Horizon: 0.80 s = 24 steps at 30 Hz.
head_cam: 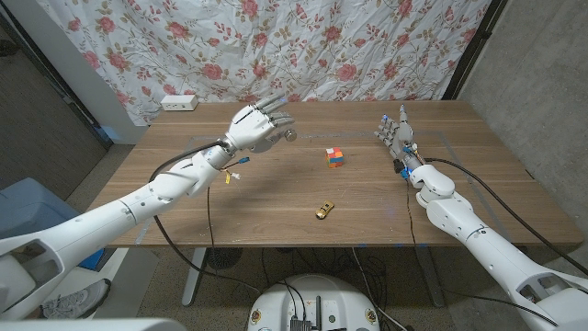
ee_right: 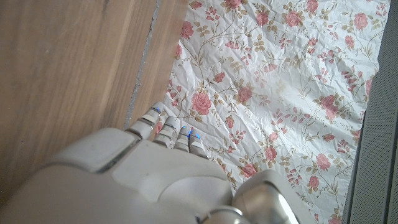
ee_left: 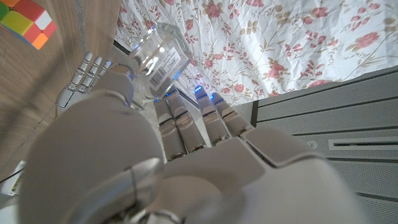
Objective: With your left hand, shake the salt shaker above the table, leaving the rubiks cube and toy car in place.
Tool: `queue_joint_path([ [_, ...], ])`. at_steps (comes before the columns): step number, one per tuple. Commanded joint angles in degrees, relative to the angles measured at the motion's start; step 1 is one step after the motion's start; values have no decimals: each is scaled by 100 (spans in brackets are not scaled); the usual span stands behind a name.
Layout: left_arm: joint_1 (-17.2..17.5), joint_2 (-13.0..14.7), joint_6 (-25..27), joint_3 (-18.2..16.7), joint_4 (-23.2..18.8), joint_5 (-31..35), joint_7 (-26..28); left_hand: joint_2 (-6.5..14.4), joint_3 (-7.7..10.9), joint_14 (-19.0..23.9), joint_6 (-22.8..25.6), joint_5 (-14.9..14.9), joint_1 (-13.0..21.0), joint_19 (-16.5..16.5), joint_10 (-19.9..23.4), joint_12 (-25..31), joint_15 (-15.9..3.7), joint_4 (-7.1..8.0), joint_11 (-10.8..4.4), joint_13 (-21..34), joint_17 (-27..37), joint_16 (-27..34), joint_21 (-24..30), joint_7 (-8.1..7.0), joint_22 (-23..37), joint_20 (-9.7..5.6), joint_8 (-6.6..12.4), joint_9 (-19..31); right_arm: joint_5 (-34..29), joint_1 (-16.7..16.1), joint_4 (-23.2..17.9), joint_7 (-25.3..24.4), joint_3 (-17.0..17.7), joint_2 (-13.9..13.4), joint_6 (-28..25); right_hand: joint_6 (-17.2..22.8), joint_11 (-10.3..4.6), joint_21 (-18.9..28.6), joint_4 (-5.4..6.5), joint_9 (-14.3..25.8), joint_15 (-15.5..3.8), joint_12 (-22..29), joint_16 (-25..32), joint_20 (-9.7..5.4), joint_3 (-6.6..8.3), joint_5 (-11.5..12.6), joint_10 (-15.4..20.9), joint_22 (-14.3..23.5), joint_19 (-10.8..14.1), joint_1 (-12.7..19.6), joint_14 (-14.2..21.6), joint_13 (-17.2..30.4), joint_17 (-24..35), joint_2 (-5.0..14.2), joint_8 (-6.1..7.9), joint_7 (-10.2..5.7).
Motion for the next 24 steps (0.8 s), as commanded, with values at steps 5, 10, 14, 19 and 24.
queue_joint_path([
  [5, 711, -336, 243, -439, -382, -1186, -663, 61, -44, 69, 542, 49, -129, 8, 64, 28, -850, 18, -19, 15, 20, 11, -15, -283, 17, -51, 71, 147, -1, -2, -5, -21, 2, 2, 0, -4, -9, 36, 32, 20, -197, 40, 24, -10, -8, 43, -35, 30, 38, -2, -33, 22, 29, 585, 19, 45],
  [10, 949, -504, 324, -634, -535, -1758, -933, 59, -50, 74, 516, 49, -138, 5, 57, 23, -842, 18, -20, 15, 19, 9, -16, -266, 18, -44, 59, 146, -1, -2, -5, -21, 2, 2, 0, -6, -9, 35, 32, 20, -190, 42, 26, -8, -8, 43, -29, 30, 37, -2, -28, 22, 29, 584, 18, 46],
  [14, 1080, -615, 379, -721, -615, -2027, -1077, 50, -59, 74, 501, 48, -153, -1, 43, 16, -828, 19, -20, 15, 16, 3, -18, -252, 18, -28, 52, 145, -1, -2, -4, -20, 2, 2, 0, 0, -2, 35, 32, 20, -193, 42, 24, -8, -8, 43, -30, 30, 36, -2, -31, 22, 29, 585, 21, 47],
  [19, 1193, -739, 425, -801, -689, -2294, -1216, 59, -65, 77, 475, 50, -168, -14, 10, -1, -808, 20, -27, 14, 13, -2, -20, -201, 20, -9, 39, 144, -1, -2, -4, -20, 2, 2, 0, -3, -4, 35, 32, 20, -197, 39, 24, -5, -8, 43, -38, 30, 36, -2, -31, 22, 29, 584, 20, 50],
  [24, 1276, -835, 480, -857, -753, -2469, -1308, 69, -67, 79, 463, 51, -178, -22, -6, -8, -799, 24, -28, 14, 12, -3, -22, -192, 21, 6, 33, 144, -1, -2, -4, -20, 2, 2, 0, -3, -4, 35, 32, 20, -200, 43, 24, -6, -8, 43, -28, 30, 36, -2, -33, 22, 29, 584, 19, 46],
])
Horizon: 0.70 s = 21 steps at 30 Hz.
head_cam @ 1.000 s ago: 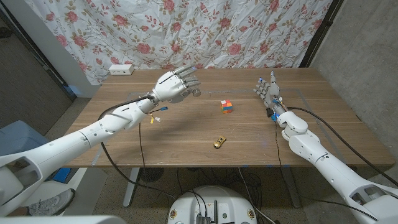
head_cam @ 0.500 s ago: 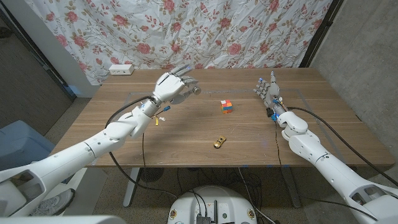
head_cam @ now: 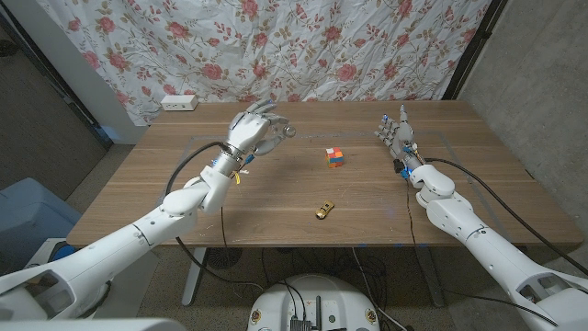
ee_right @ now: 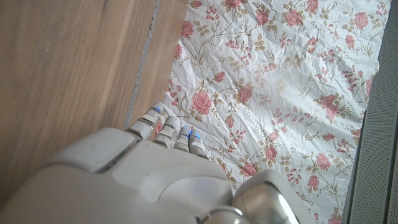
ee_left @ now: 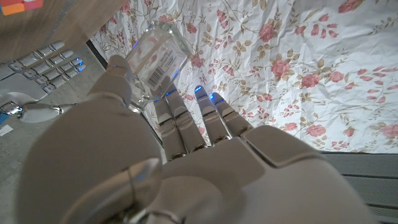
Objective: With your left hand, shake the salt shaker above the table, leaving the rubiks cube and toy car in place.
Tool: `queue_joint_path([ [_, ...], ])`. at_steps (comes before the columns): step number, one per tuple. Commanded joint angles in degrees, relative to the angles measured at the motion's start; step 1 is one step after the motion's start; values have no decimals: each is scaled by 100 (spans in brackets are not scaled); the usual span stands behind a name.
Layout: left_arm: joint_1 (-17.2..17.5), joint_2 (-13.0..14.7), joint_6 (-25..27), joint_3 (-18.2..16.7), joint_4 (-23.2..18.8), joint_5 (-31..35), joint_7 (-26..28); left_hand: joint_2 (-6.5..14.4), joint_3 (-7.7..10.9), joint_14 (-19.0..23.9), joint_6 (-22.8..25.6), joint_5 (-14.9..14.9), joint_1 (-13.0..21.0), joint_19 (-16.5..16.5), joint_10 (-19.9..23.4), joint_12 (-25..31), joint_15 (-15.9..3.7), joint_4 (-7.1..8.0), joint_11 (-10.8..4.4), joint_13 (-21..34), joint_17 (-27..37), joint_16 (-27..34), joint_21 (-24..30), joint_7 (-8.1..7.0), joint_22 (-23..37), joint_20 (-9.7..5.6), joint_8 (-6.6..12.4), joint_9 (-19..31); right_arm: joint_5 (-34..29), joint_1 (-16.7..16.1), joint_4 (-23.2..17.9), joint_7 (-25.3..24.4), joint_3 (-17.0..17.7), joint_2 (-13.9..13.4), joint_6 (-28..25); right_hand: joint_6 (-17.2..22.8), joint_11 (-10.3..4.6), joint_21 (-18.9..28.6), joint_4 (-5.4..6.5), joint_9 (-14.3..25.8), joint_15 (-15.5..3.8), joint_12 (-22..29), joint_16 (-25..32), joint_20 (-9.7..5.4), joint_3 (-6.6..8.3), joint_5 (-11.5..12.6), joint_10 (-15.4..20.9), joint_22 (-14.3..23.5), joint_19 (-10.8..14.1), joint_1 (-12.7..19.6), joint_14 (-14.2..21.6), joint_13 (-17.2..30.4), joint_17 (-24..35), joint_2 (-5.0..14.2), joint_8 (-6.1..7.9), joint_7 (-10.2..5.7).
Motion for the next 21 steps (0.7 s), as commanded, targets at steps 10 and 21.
queue_joint_path([
  [10, 474, -421, 248, -297, -321, -980, -500, 80, -31, 60, 446, 32, -35, -32, -60, -14, -752, 19, -8, 16, 9, -8, -22, -158, 22, 25, 24, 143, -1, -1, -1, -2, 0, 0, 0, 0, -6, 35, 32, 20, -199, 43, 25, -8, -8, 43, -27, 30, 36, -2, -30, 22, 29, 584, 21, 41],
  [21, 653, -619, 421, -395, -459, -1375, -609, 87, -31, 57, 421, 33, -53, -41, -63, -15, -732, 20, -6, 17, 4, -14, -22, -120, 23, 50, 13, 142, 0, -1, -1, -2, 0, 0, 0, -4, -6, 36, 32, 20, -202, 42, 25, -10, -9, 43, -28, 30, 38, -3, -29, 22, 29, 584, 19, 43],
])
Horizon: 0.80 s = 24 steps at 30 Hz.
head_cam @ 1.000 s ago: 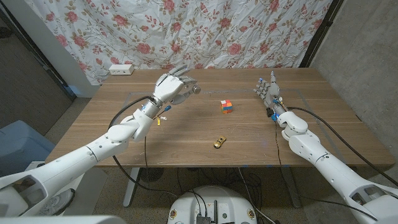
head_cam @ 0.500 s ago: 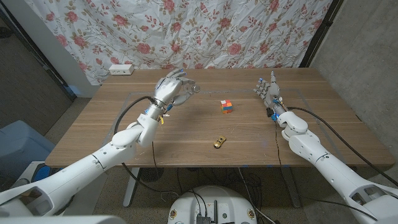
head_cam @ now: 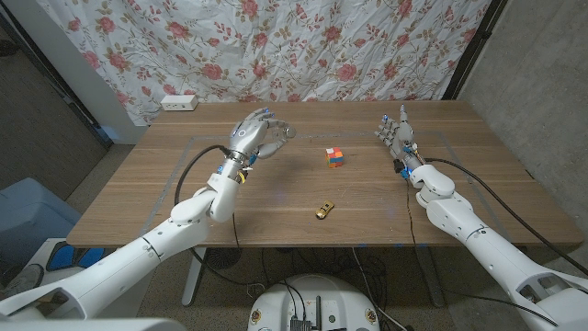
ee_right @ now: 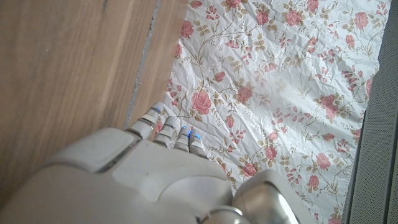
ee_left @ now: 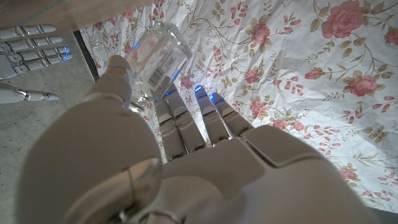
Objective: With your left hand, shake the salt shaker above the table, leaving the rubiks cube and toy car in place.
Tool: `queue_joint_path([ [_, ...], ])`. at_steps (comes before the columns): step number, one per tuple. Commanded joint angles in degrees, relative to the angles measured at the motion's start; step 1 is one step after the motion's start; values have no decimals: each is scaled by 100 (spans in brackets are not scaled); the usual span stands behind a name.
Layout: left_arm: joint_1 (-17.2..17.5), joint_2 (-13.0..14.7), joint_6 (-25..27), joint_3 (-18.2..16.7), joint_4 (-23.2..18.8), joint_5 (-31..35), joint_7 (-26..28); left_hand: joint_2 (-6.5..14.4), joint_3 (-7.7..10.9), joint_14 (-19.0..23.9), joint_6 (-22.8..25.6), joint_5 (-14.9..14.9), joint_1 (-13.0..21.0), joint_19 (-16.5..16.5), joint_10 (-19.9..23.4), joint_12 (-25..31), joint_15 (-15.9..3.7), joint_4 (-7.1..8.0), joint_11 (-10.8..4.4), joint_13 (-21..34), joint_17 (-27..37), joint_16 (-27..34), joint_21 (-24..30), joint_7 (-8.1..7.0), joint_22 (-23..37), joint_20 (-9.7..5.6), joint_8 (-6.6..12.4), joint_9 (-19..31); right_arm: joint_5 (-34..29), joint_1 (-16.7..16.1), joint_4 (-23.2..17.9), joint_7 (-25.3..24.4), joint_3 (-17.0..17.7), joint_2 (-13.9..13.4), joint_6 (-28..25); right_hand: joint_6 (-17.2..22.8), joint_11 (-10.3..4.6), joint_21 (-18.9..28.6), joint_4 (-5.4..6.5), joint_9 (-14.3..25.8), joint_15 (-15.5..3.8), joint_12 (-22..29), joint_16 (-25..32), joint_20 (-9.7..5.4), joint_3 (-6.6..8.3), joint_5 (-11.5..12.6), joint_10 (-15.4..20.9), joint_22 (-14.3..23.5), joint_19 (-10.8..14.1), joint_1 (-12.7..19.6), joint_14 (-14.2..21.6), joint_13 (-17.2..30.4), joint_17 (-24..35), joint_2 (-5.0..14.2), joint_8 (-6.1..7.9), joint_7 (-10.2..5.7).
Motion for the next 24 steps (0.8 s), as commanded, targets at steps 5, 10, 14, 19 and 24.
queue_joint_path([
  [5, 316, -345, 326, -217, -252, -886, -300, 91, 3, 53, 407, 35, -53, -13, -21, -15, -727, 1, -7, 18, 15, -17, -22, -106, 24, 30, 9, 141, 0, 0, 0, 0, 0, 0, 0, -4, -9, 35, 32, 20, -197, 40, 23, -8, -9, 43, -33, 30, 37, -3, -35, 22, 29, 585, 19, 47],
  [10, 412, -478, 495, -312, -375, -1252, -437, 98, 6, 55, 401, 36, -61, -29, -26, -17, -719, 2, -6, 18, 13, -18, -26, -91, 24, 58, 6, 141, 8, 1, 2, 24, -1, -6, -1, -2, -2, 36, 32, 20, -196, 40, 25, -6, -8, 43, -34, 30, 37, -2, -28, 22, 29, 585, 20, 42],
  [14, 480, -580, 649, -391, -492, -1557, -551, 100, 9, 47, 389, 36, -63, -34, -29, -18, -712, -3, -4, 19, 10, -23, -25, -71, 25, 73, -2, 136, 1, 0, -1, 2, 0, -1, -1, -3, -6, 35, 32, 20, -200, 40, 21, -8, -8, 43, -34, 30, 36, -2, -40, 22, 29, 584, 19, 42],
  [19, 578, -736, 899, -513, -640, -2039, -706, 99, 8, 41, 382, 35, -77, -49, -35, -21, -691, -3, -2, 19, 8, -26, -28, -45, 26, 85, -11, 126, 1, -1, -2, 2, 0, -1, -1, -6, -8, 35, 32, 20, -204, 41, 23, -8, -8, 43, -31, 30, 36, -2, -35, 22, 29, 585, 18, 47],
  [24, 587, -838, 1013, -566, -645, -2398, -761, 100, 8, 37, 370, 35, -85, -58, -47, -25, -679, -4, 4, 19, 7, -27, -29, -29, 27, 98, -20, 120, 8, 1, 0, 24, -1, -6, -2, -3, -8, 35, 32, 20, -194, 42, 24, -8, -8, 43, -30, 30, 36, -2, -33, 22, 29, 585, 19, 50],
])
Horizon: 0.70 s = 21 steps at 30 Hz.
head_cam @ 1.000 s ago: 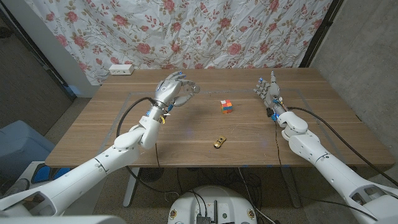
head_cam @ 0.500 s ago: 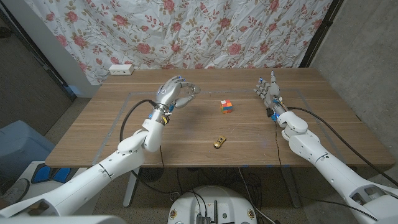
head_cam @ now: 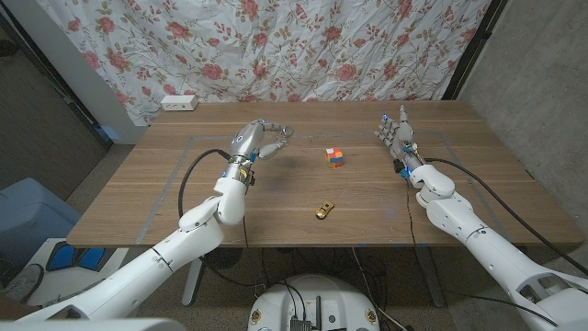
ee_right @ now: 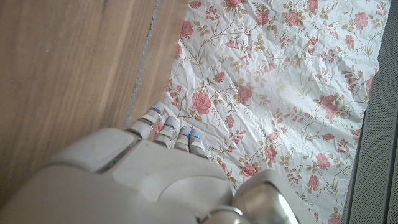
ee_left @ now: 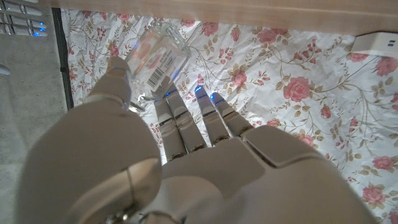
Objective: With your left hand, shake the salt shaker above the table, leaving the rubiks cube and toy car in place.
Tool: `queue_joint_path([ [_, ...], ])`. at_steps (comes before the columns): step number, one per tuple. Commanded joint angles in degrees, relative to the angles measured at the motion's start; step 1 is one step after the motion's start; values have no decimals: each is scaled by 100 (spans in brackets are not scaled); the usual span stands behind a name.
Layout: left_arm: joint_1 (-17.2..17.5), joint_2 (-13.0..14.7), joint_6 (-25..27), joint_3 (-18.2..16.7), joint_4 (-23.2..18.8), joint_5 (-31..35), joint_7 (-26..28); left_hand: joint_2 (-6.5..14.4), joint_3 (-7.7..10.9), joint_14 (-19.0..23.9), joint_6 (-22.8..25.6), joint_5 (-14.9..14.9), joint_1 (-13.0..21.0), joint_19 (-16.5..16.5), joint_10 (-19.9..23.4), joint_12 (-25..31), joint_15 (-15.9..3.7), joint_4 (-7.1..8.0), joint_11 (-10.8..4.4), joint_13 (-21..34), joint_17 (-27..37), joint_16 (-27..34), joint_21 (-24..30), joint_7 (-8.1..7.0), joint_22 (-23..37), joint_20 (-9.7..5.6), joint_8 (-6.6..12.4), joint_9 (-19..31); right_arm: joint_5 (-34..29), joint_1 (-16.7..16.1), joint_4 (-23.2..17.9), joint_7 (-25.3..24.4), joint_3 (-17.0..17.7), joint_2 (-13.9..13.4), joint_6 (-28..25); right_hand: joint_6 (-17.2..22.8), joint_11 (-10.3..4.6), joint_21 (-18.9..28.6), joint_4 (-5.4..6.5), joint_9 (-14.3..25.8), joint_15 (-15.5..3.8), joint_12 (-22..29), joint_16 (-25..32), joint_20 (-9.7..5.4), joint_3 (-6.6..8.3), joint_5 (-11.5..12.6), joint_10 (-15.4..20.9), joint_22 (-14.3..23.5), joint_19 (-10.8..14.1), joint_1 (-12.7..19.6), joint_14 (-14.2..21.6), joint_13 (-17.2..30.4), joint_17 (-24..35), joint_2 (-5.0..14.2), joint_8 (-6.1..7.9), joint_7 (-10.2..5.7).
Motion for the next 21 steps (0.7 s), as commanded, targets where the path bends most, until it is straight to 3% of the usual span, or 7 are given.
queue_joint_path([
  [1, 129, -287, 378, -179, -170, -913, -221, 60, 24, 34, 374, 40, 9, 9, -37, -3, -674, 12, -6, 5, 5, 0, -30, -28, 27, 26, 22, 117, 8, 1, 1, 16, -1, -6, -2, -4, -8, 35, 32, 20, -199, 43, 23, -9, -8, 43, -27, 30, 36, -2, -35, 22, 29, 585, 19, 49],
  [21, 127, -424, 568, -182, -229, -1681, -157, 88, 41, 14, 354, 39, -36, -2, -68, -14, -631, 20, 7, 8, -1, -3, -21, 25, 30, 65, 1, 98, 8, 2, 5, 18, -2, -4, 1, -5, -6, 35, 32, 20, -195, 37, 23, -11, -8, 43, -42, 30, 36, -2, -36, 22, 29, 584, 19, 49],
])
